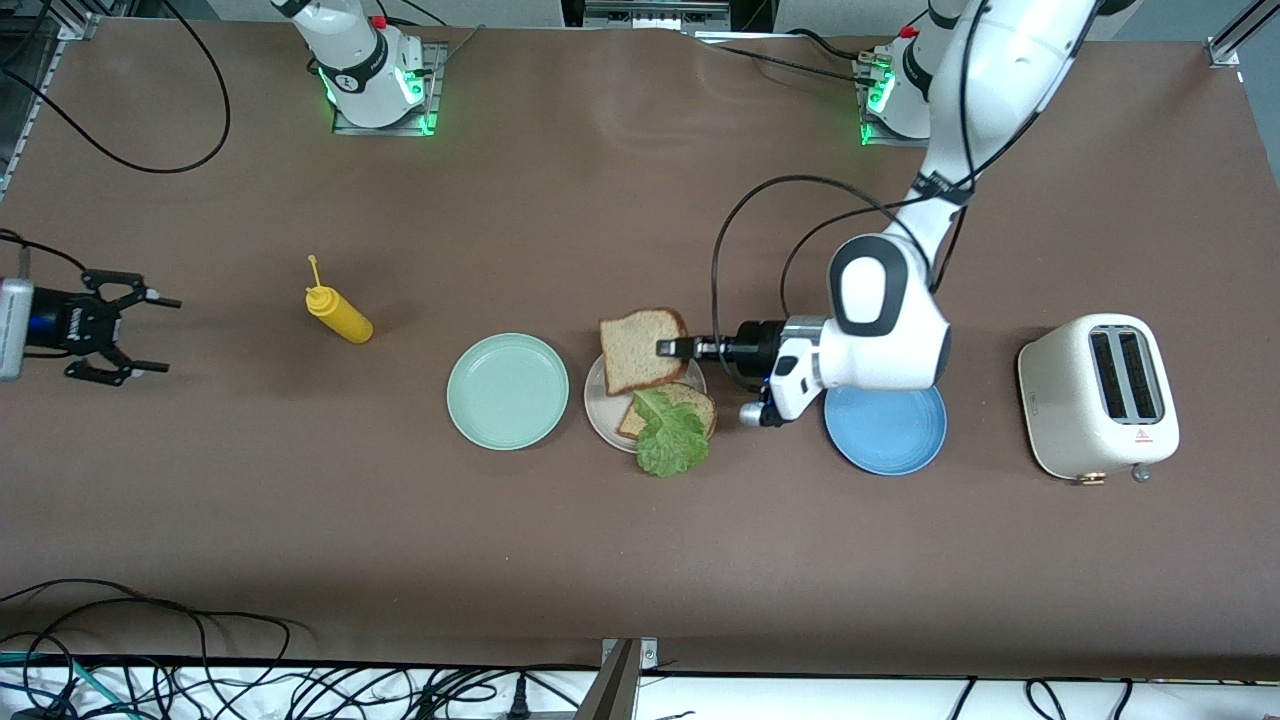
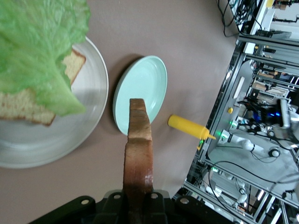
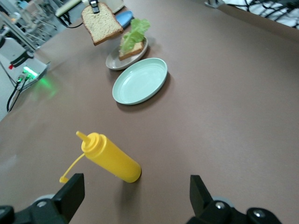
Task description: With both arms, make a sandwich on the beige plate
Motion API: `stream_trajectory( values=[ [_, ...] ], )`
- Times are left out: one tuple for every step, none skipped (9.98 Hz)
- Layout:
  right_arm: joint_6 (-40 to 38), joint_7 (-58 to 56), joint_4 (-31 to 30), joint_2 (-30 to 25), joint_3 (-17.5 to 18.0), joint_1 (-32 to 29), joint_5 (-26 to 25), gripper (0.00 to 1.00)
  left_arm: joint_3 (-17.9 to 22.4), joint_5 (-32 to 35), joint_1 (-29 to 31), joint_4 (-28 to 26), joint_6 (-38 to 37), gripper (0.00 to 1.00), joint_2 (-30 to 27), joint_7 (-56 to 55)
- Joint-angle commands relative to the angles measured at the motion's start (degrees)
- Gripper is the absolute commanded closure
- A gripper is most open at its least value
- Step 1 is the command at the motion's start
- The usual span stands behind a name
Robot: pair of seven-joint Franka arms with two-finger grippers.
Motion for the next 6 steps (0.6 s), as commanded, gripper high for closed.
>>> stream_trajectory(
  values=[
    [-2.4, 11.8, 7.6, 0.2, 0.1, 2.2, -5.3, 0.0, 0.8, -1.5, -0.6, 3.2, 1.4, 1.0, 3.8, 1.4],
    [-2.3, 18.0, 8.7, -1.2, -0.5, 5.0, -8.4, 0.0, 1.4, -1.6, -0.4, 3.3, 1.4, 1.0, 4.6, 2.9],
    [-2.5, 24.1, 11.6, -1.6, -0.1, 6.4, -11.0, 0.0, 1.4, -1.6, -0.6, 3.4, 1.7, 1.0, 5.4, 3.0],
    [-2.4, 29.9, 14.0, -1.6, 0.0, 7.8, -12.9, 0.0, 1.4, -1.5, -0.7, 3.4, 3.4, 1.0, 6.0, 3.2],
    [-2.5, 35.9, 15.9, -1.6, 0.1, 9.1, -14.3, 0.0, 1.5, -1.4, -0.8, 3.4, 4.0, 1.0, 6.7, 3.3],
    [-2.6, 40.4, 17.6, -1.6, -0.2, 10.7, -16.8, 0.0, 1.5, -1.3, -1.2, 3.2, 4.4, 1.0, 7.2, 4.4]
  ],
)
